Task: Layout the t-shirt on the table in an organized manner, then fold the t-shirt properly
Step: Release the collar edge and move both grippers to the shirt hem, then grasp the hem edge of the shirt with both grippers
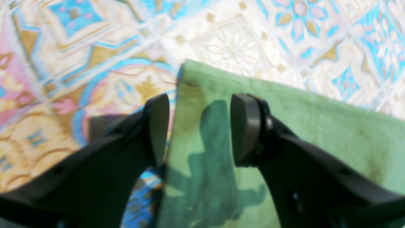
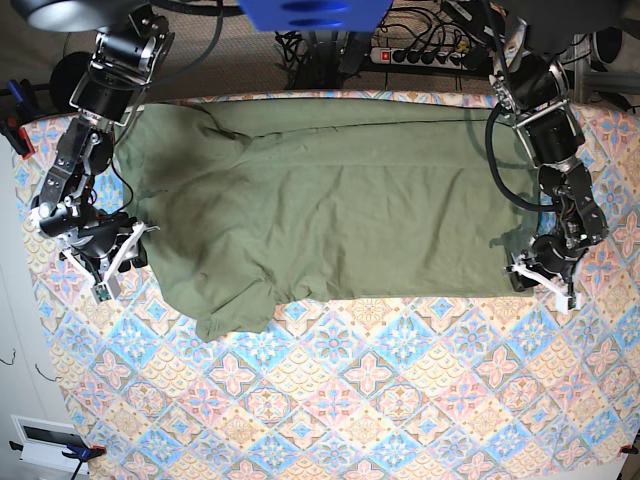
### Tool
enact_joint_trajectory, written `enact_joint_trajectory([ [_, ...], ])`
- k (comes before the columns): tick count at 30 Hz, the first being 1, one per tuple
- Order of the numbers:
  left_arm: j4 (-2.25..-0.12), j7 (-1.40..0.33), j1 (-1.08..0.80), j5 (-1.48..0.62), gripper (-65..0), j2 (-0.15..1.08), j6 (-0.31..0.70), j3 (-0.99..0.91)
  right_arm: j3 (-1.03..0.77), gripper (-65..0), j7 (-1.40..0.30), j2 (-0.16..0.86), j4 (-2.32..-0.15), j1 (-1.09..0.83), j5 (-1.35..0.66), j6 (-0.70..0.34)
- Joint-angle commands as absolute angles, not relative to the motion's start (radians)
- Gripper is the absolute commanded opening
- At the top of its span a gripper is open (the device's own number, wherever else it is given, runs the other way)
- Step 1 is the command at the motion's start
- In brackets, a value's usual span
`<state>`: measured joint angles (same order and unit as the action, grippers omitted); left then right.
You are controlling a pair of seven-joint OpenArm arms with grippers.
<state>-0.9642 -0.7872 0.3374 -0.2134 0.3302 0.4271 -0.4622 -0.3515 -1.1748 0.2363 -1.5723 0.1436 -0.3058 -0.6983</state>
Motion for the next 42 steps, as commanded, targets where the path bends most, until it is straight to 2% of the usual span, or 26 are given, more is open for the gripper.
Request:
enact_joint_trajectory([
  [1,-0.981,-0.756,0.361,-0.211,-33.9,0.348,0.432,-0.466,-0.354,-47.3,-1.156,0.252,-1.589,0.163,-0.317,-0.698],
  [6,-0.917,-0.73,0.366,-0.196,-33.9,0.346,0.423,-0.466,-0.354,-47.3,-1.156,0.252,-1.589,0.163,-0.317,-0.698],
  [11,-0.851,-0.725,0.394,-0.202,-33.9,0.351,0.317,-0.466,-0.36,-47.3,-1.156,0.252,-1.589,0.163,-0.317,-0.698],
  [18,-0.851,-0.779,0.394,-0.205,-34.6,0.318,0.321,-0.46,-0.358,-47.3,-1.158,0.252,-1.593,0.163,-0.317,-0.698],
  [21,-0.851,-0.803,0.394,-0.205,-34.7,0.311,0.386,-0.46,-0.358,-47.3,-1.158,0.252,-1.593,0.163,-0.317,-0.698],
  [23,-0.851,-0.808,0.392,-0.206,-37.9,0.311,0.433,-0.46,-0.36,-47.3,-1.158,0.252,-1.593,0.163,-0.317,-0.698],
  [25,-0.851,-0.808,0.392,-0.206,-45.2,0.311,0.463,-0.463,-0.358,-47.3,-1.158,0.252,-1.592,0.163,-0.317,-0.698],
  [29,-0.852,-0.803,0.392,-0.206,-54.3,0.317,0.515,-0.467,-0.355,-47.3,-1.156,0.252,-1.589,0.163,-0.315,-0.698],
  [34,-0.909,-0.802,0.367,-0.208,-65.0,0.34,0.538,-0.467,-0.337,-47.3,-1.158,0.252,-1.554,0.202,-0.314,-0.698],
  [38,-1.081,-0.8,0.289,-0.208,-65.0,0.338,0.538,-0.467,-0.263,-47.3,-1.15,0.255,-1.437,0.294,-0.312,-0.698],
  [42,-1.219,-0.8,0.228,-0.208,-65.0,0.326,0.538,-0.466,-0.194,-47.1,-1.058,0.271,-1.323,0.358,-0.312,-0.698],
])
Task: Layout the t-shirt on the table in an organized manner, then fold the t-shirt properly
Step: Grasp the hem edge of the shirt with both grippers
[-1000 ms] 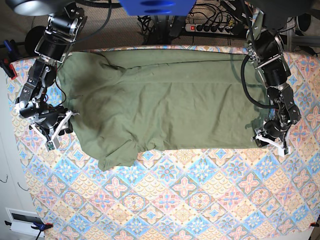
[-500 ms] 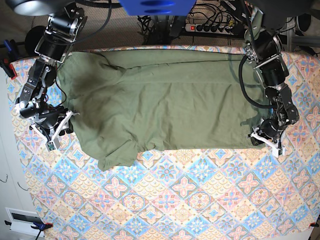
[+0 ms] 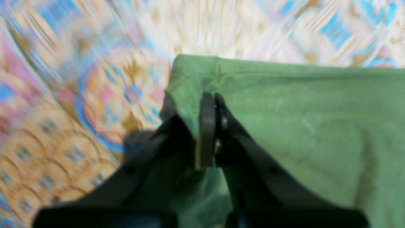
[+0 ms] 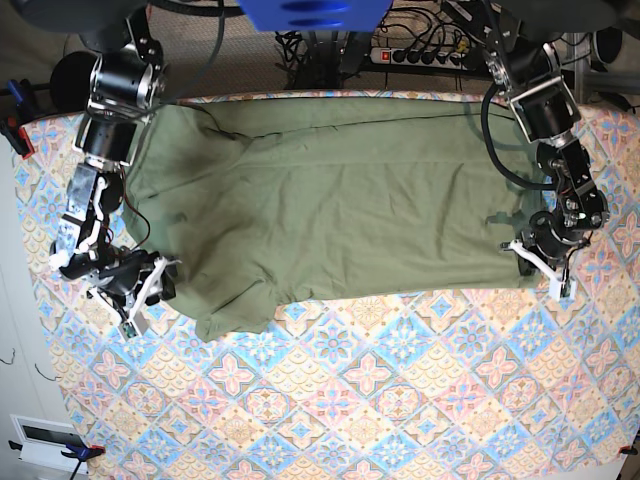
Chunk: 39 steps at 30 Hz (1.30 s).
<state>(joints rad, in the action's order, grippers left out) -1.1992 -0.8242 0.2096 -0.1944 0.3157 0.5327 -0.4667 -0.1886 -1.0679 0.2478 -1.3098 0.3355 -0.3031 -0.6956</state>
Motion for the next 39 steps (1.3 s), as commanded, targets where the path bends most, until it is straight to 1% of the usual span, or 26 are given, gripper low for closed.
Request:
enact_joint_trajectory([
  [1,-1.241,-0.802,0.217,-0.208,-65.0,0.32,0.538,-0.466,-0.168,-47.0,-1.03,0.283,-1.293,0.371,-0.312,-0.698],
  [4,-1.285,-0.808,0.193,-0.208,-65.0,0.312,0.538,-0.467,-0.068,-47.0,-0.934,0.303,-1.171,0.424,-0.311,-0.698],
  [7,-1.32,-0.808,0.166,-0.208,-65.0,0.311,0.538,-0.467,-0.008,-47.0,-0.851,0.314,-1.055,0.469,-0.272,-0.698],
  [11,-1.372,-0.805,0.128,-0.208,-65.0,0.311,0.538,-0.466,-0.001,-46.9,-0.759,0.311,-0.926,0.519,-0.185,-0.698],
  [16,-1.388,-0.805,0.116,-0.208,-65.0,0.309,0.538,-0.466,0.005,-46.9,-0.661,0.312,-0.808,0.561,-0.176,-0.698],
  [19,-1.388,-0.808,0.116,-0.208,-65.0,0.309,0.538,-0.466,0.005,-46.8,-0.611,0.321,-0.769,0.578,-0.174,-0.698],
  [21,-1.388,-0.808,0.116,-0.208,-65.0,0.309,0.538,-0.466,0.005,-45.6,-0.585,0.334,-0.751,0.579,-0.174,-0.698],
  [25,-1.386,-0.808,0.116,-0.208,-65.0,0.309,0.538,-0.464,0.001,-38.6,-0.558,0.357,-0.739,0.579,-0.173,-0.698],
  [27,-1.386,-0.808,0.116,-0.208,-65.0,0.309,0.538,-0.464,0.004,-36.9,-0.553,0.36,-0.739,0.579,-0.173,-0.698],
  [34,-1.386,-0.808,0.116,-0.211,-65.0,0.308,0.538,-0.463,0.007,-36.6,-0.549,0.36,-0.737,0.573,-0.173,-0.698],
  [39,-1.386,-0.809,0.107,-0.283,-65.0,0.311,0.538,-0.464,0.007,-36.5,-0.533,0.36,-0.679,0.57,-0.173,-0.698],
])
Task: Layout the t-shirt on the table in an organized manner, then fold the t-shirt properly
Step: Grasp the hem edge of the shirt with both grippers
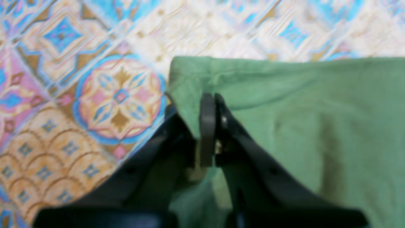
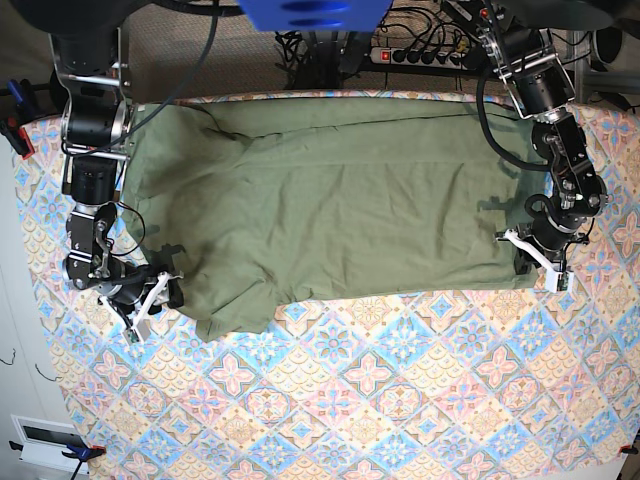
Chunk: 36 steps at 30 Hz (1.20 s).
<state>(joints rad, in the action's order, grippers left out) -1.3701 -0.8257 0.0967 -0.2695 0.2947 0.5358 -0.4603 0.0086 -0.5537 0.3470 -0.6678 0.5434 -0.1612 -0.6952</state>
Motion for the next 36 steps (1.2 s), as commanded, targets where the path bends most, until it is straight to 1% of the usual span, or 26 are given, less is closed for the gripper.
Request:
enact_joint_trajectory([
  [1,-1.386,-0.809,0.099,-0.288,-65.0,0.312,0.538,-0.466,0.007,-36.7,-0.515,0.36,-0.661,0.57,-0.173,-0.698],
  [5,-1.386,-0.808,0.088,-0.289,-65.0,0.315,0.538,-0.466,0.007,-36.8,-0.458,0.358,-0.581,0.572,-0.173,-0.698],
  [9,-1.386,-0.808,0.087,-0.289,-65.0,0.315,0.538,-0.466,0.008,-37.8,-0.455,0.358,-0.576,0.57,-0.173,-0.698],
  [10,-1.386,-0.808,0.087,-0.289,-65.0,0.314,0.538,-0.466,0.008,-39.9,-0.455,0.358,-0.576,0.57,-0.173,-0.698],
  [11,-1.386,-0.808,0.087,-0.289,-65.0,0.312,0.538,-0.466,0.008,-43.9,-0.455,0.358,-0.576,0.57,-0.173,-0.698],
  [12,-1.386,-0.808,0.087,-0.289,-65.0,0.312,0.538,-0.466,0.008,-48.2,-0.455,0.358,-0.576,0.57,-0.173,-0.698],
  [14,-1.386,-0.808,0.087,-0.289,-65.0,0.312,0.538,-0.466,0.008,-59.4,-0.461,0.358,-0.578,0.57,-0.173,-0.698],
  [15,-1.386,-0.808,0.088,-0.289,-65.0,0.312,0.538,-0.466,0.008,-63.5,-0.461,0.358,-0.578,0.57,-0.173,-0.698],
  [16,-1.386,-0.808,0.088,-0.289,-65.0,0.312,0.538,-0.466,0.008,-65.0,-0.463,0.358,-0.578,0.57,-0.173,-0.698],
  [20,-1.386,-0.808,0.088,-0.289,-65.0,0.312,0.538,-0.466,-0.001,-64.3,-0.463,0.358,-0.591,0.57,-0.173,-0.698],
  [22,-1.386,-0.808,0.088,-0.289,-65.0,0.314,0.538,-0.466,-0.002,-64.3,-0.464,0.36,-0.644,0.55,-0.176,-0.698],
  [32,-1.386,-0.803,0.088,-0.289,-65.0,0.314,0.538,-0.466,-0.002,-64.3,-0.674,0.36,-1.084,0.335,-0.177,-0.698],
  [36,-1.386,-0.803,0.09,-0.289,-65.0,0.312,0.538,-0.466,-0.002,-64.3,-0.693,0.36,-1.159,0.305,-0.179,-0.698],
])
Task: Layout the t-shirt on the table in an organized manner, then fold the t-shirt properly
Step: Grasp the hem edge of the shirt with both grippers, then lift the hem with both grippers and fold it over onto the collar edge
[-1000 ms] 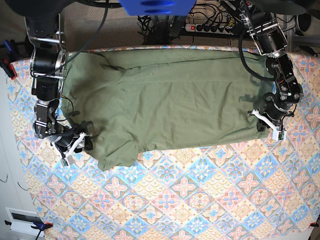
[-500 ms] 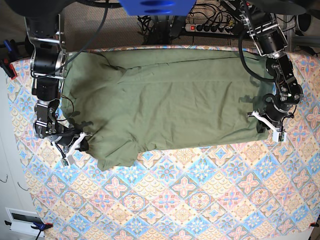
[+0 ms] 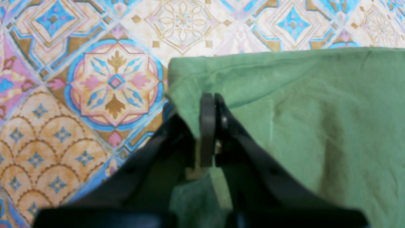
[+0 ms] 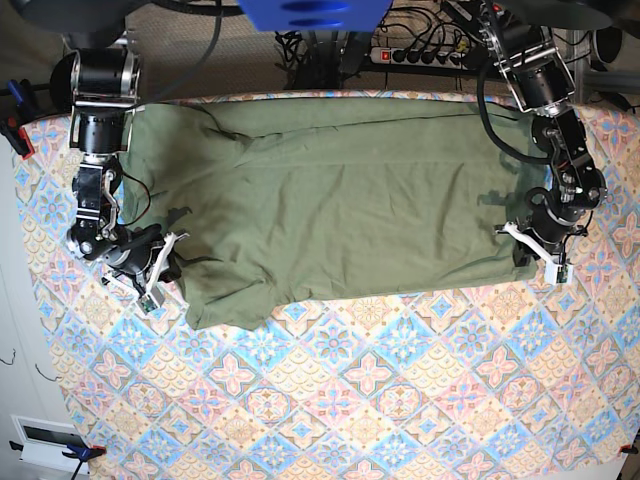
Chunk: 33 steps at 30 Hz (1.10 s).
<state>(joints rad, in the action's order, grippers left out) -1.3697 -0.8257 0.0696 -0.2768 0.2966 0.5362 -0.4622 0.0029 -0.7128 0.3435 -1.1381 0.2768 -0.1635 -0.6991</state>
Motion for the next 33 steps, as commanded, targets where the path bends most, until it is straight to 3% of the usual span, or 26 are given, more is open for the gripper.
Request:
enact_joint_trajectory([
  [1,-1.386,-0.803,0.091,-0.289,-65.0,0.312,0.538,-0.466,-0.004,-64.3,-0.693,0.36,-1.167,0.303,-0.179,-0.698],
  [15,-1.428,-0.802,0.059,-0.386,-65.0,0.318,0.538,-0.469,-0.246,-64.3,-0.862,0.36,-1.415,0.22,-0.179,-0.698],
  [24,-1.477,-0.802,-0.027,-0.526,-65.0,0.338,0.538,-0.568,-0.252,-64.3,-0.875,0.36,-1.526,0.15,-0.18,-0.698],
  [33,-1.534,-0.808,-0.107,-0.572,-65.0,0.357,0.538,-0.674,-0.252,-64.3,-0.875,0.36,-1.537,0.094,-0.303,-0.698],
])
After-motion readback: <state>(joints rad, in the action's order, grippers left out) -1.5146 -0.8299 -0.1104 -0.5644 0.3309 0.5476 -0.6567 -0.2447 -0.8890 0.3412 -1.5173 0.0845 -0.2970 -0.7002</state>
